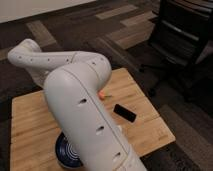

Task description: Pick up the ceramic cup

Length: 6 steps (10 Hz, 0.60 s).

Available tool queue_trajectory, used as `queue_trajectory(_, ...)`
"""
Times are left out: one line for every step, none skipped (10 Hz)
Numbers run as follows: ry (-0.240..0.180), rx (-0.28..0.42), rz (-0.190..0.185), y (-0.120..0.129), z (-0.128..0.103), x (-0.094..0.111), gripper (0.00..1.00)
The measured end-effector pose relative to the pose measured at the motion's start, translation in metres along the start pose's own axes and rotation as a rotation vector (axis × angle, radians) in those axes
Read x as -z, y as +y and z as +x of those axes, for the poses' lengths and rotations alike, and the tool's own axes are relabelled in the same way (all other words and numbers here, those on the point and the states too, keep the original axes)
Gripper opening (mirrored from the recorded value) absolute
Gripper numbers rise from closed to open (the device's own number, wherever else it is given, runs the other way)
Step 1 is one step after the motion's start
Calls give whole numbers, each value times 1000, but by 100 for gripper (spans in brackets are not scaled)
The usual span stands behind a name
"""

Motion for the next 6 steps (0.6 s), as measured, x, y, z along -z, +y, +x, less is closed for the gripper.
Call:
queue_trajectory(-32,-15,15,-7,-4,24,0)
queue_trajectory(-61,-23,8,-9,-6,40,0)
queue_trajectory(-60,-27,8,-12,-6,39,0)
queue_trajectory(-62,-22,7,-8,-7,40,0)
queue_trajectory(-62,-23,7,-9,-7,40,0)
queue_trajectory(-62,-24,7,-10,-6,39,0)
